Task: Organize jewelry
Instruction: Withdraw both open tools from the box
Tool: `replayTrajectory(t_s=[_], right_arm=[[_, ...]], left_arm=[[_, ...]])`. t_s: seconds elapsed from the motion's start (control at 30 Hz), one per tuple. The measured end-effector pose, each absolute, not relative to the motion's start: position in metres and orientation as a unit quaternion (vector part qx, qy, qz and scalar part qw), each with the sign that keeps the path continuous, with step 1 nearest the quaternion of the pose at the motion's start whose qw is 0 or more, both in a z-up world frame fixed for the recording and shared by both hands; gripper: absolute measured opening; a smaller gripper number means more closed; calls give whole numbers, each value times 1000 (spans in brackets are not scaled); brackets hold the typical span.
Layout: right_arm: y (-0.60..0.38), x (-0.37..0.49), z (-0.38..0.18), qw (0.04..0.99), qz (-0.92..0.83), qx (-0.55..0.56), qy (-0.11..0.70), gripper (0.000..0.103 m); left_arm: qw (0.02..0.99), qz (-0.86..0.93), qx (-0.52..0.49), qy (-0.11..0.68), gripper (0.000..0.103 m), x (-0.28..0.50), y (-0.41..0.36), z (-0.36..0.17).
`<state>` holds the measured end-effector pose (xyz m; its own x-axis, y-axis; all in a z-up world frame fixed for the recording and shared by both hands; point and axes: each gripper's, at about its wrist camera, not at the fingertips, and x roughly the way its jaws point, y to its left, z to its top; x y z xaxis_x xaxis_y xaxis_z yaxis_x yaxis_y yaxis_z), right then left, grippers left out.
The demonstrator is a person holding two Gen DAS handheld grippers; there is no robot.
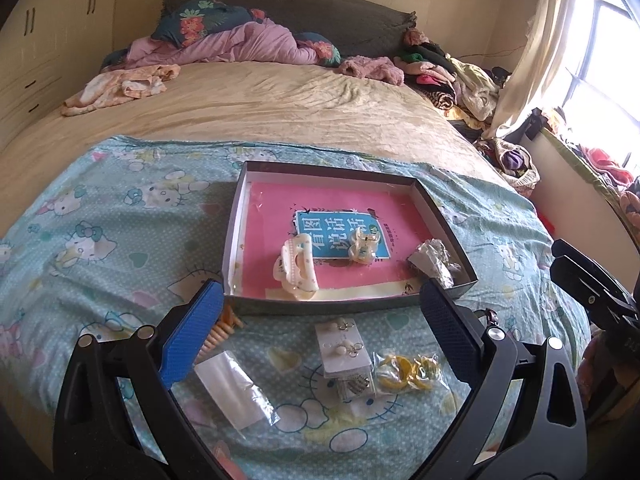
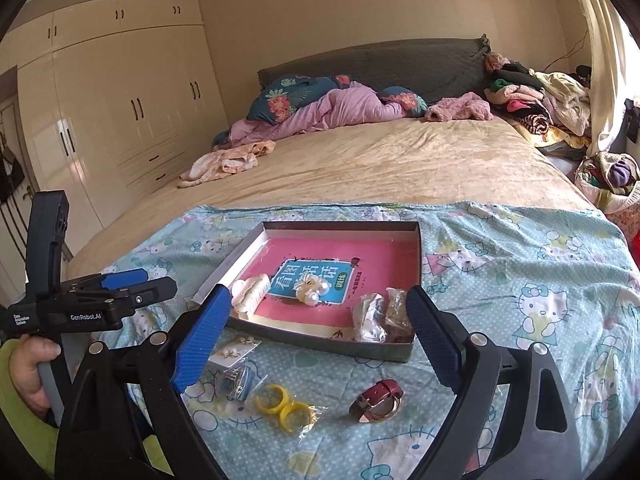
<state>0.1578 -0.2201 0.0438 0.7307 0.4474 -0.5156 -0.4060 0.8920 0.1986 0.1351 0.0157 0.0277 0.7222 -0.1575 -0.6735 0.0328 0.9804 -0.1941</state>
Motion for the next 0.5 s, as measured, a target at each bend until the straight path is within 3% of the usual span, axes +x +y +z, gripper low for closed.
replayTrajectory(t_s=[0.5], right_arm=[[-197,136,31,915,262,4,306,88]], left_arm=[[919,-2,-115,377,92,102,61,13]])
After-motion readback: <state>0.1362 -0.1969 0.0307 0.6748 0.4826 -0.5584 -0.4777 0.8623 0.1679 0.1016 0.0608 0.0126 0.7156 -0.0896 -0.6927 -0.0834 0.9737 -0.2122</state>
